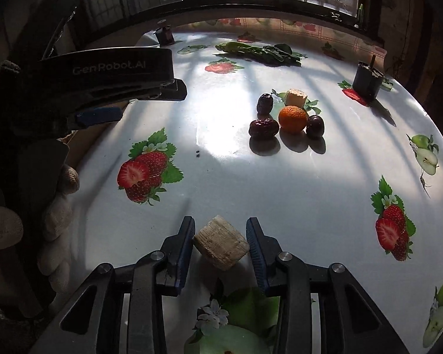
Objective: Organize fruits
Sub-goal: 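Close right gripper on beige cylinder while left gripper closes on dried red date, then carry date and beige cylinder into the cardboard box and open both grippers, then move both open grippers from the box back to the fruit pile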
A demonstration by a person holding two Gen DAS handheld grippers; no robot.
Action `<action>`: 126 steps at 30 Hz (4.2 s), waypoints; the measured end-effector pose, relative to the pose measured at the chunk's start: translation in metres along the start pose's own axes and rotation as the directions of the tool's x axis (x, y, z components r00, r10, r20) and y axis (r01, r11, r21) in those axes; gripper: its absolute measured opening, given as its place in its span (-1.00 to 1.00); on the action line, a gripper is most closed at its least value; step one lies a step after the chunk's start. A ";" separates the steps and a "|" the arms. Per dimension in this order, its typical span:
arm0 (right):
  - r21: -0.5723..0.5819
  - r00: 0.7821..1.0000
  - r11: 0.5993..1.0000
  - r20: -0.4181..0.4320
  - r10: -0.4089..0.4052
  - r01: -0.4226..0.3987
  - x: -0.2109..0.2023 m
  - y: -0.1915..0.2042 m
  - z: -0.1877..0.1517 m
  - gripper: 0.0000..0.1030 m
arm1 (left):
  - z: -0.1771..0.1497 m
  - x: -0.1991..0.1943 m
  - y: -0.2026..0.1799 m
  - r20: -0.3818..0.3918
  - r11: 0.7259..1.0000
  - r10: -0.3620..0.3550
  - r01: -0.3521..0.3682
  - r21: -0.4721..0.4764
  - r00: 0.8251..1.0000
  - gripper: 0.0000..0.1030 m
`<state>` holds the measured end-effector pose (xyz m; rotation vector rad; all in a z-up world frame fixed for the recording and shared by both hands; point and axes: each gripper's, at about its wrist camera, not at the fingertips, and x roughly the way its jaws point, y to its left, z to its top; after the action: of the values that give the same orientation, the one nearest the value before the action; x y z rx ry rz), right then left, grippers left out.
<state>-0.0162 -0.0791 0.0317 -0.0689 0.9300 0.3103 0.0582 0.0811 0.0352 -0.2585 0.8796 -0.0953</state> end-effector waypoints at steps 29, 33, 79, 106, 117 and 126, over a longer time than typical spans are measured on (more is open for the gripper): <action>0.320 0.985 0.943 0.168 0.042 -0.095 -0.020 -0.086 -0.002 -0.25 | -0.038 -0.030 -0.075 -0.017 0.960 -0.025 0.029 0.280 1.000 -0.47; 0.304 0.983 0.949 0.181 0.030 -0.085 -0.020 -0.078 -0.002 -0.25 | -0.050 -0.090 -0.025 0.041 0.982 -0.058 0.050 0.181 0.997 -0.47; -0.115 0.959 0.976 0.196 0.206 -0.187 -0.053 0.191 -0.012 0.36 | -0.090 -0.213 0.159 0.229 0.903 0.424 -0.391 -0.175 0.876 0.57; 0.130 0.963 0.978 0.236 0.131 -0.165 -0.075 0.113 -0.048 0.36 | -0.111 -0.204 0.058 0.275 0.885 0.434 -0.463 0.045 0.858 0.77; 0.132 0.968 0.978 0.217 0.130 -0.161 -0.068 0.115 -0.050 0.37 | -0.110 -0.194 0.065 0.240 0.895 0.422 -0.444 0.044 0.874 0.77; 0.121 0.965 0.987 0.253 0.069 -0.102 -0.094 0.070 -0.030 0.37 | -0.081 -0.202 0.059 0.235 0.936 0.326 -0.348 0.057 0.916 0.77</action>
<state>-0.1120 -0.0395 0.0938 0.1307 0.7036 0.3282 -0.1336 0.1607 0.1218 -0.0204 0.6831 0.2097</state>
